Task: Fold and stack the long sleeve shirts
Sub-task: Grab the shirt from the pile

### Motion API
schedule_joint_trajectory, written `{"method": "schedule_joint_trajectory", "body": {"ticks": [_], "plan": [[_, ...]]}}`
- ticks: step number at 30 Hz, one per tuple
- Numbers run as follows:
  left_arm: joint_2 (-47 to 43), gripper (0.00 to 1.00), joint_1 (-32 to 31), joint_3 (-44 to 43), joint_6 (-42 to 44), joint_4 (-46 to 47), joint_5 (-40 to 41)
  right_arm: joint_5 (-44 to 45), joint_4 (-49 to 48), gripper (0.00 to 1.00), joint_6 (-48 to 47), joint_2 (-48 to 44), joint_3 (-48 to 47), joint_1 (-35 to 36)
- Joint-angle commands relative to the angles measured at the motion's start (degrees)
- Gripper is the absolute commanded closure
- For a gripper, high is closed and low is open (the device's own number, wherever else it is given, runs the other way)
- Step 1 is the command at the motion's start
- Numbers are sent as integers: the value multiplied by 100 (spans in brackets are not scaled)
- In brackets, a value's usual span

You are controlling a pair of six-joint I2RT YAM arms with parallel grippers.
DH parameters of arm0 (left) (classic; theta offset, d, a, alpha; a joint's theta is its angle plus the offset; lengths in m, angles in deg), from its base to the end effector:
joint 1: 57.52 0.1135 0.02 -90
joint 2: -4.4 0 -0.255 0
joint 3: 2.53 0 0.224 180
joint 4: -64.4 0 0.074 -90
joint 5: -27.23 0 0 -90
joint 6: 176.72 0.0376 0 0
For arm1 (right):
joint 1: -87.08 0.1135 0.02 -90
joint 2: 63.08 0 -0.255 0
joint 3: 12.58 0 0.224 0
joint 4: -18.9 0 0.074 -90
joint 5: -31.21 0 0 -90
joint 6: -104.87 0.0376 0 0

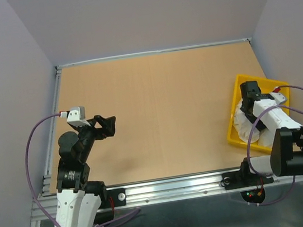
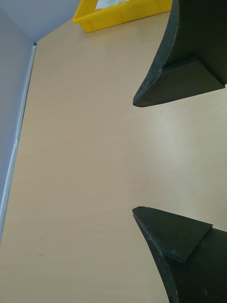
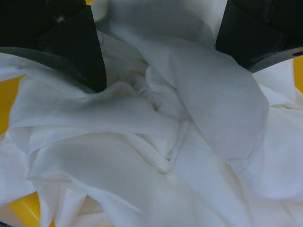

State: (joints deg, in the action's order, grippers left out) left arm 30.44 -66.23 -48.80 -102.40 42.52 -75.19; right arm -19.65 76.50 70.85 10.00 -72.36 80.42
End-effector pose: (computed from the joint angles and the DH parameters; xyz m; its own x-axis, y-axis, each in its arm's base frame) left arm 0.1092 -0.0249 0.2997 -0.1248 -0.2479 -0.9607 0.3393 0.8992 -0.2761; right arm 0.1934 -0.0465 0.2084 -0.2805 0.6800 -0.6775 0.9430 0.3268 -0.0625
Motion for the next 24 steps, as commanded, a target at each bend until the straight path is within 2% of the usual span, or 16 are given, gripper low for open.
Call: {"method": "schedule_joint_trajectory", "body": {"ticks": [1,3,4,6,7,8,12,15,16,18,19,20,22,24], "plan": [[-170,1,-61,16,188,486,-102,68,-382,25,272,206,346,-90],[-178,1,-78,24,180,486,-120,112,-436,44,220,251,399,-90],[-178,1,-87,24,180,486,-111,138,-436,61,176,268,400,-90],[-196,1,-131,24,188,486,-93,252,-436,77,18,146,365,-90],[-205,1,-140,24,188,486,-85,305,-445,90,-209,50,321,-90],[-231,1,-148,24,197,486,-76,444,-445,97,-368,-65,277,-90],[-266,1,-175,24,197,494,-58,648,-445,99,-1281,-627,-363,-90],[-284,1,-210,24,206,503,-41,482,-453,100,-2002,-795,-1382,-82],[-293,1,-227,24,215,503,-41,385,-453,99,-2369,-734,-2072,-73],[-319,1,-236,24,206,503,-23,-62,-462,99,-2697,-655,-2761,-38],[-328,1,-236,24,215,503,-23,-342,-480,99,-2977,-559,-3521,67],[-328,1,-236,24,223,503,-14,-345,-480,99,-3110,-506,-3851,155],[-328,1,-236,16,232,512,12,-1114,-646,100,-3461,-365,-4789,400],[-328,1,-236,16,224,512,12,-1774,-822,100,-3612,-294,-5302,542]]}}
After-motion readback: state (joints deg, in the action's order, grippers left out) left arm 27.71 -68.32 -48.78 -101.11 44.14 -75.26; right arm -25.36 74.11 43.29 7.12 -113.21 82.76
